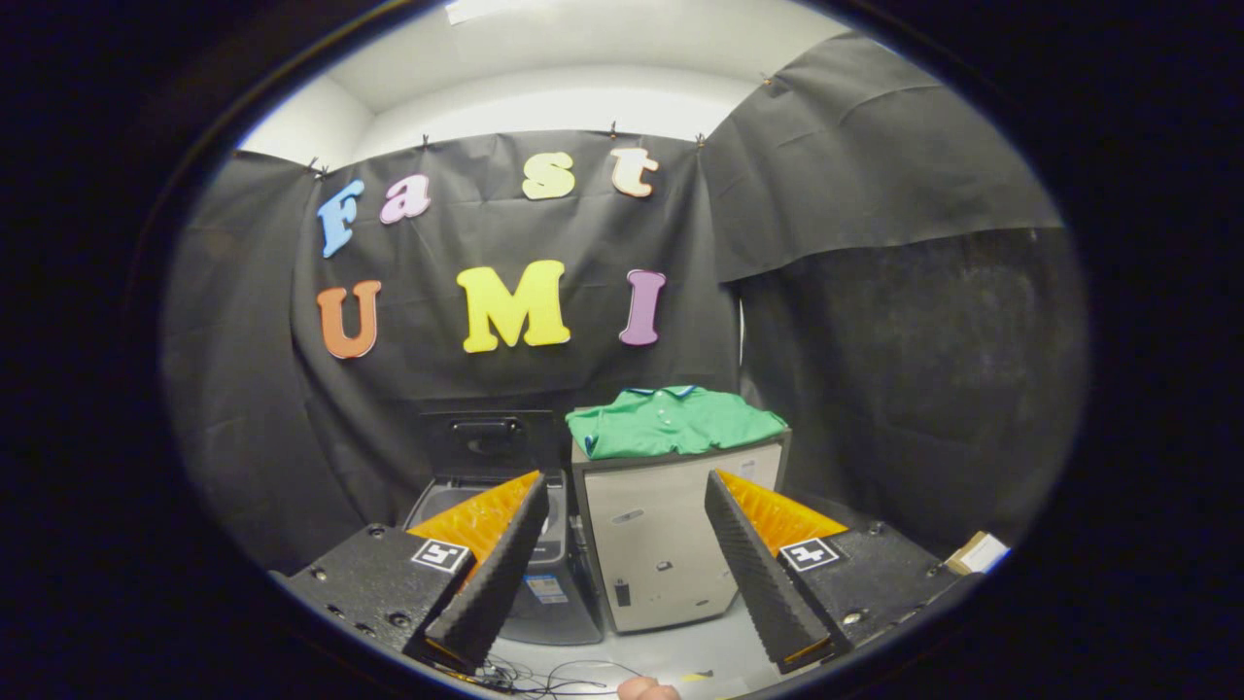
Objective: Put the clothes into the washing machine and then close the washing machine lid.
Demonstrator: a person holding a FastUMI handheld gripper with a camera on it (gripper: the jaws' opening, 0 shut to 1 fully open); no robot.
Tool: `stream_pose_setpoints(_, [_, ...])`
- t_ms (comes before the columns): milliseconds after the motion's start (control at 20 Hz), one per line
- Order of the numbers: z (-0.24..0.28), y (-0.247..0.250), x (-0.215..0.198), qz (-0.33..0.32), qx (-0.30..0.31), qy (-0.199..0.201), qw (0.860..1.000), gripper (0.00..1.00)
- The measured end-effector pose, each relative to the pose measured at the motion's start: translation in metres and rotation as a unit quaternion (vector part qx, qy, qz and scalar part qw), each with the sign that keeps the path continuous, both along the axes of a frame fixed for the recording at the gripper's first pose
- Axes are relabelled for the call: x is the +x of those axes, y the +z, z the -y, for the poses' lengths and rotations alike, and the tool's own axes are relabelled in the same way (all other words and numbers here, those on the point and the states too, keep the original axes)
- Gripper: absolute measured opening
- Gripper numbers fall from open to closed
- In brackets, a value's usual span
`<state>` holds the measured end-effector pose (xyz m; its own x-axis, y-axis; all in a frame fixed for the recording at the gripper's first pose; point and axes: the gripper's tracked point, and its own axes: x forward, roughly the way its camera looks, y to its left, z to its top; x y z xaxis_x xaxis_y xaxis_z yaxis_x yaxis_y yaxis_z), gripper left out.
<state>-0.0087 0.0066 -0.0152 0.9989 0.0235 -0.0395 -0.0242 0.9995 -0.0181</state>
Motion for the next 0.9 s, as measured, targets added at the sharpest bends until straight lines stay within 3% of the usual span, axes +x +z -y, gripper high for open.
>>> stream_pose_setpoints(600, [-0.005,0.003,0.006,-0.012,-0.001,0.002,1.000,1.00])
stream_pose_setpoints(900, [-0.009,0.019,0.028,-0.015,0.001,0.003,1.000,1.00])
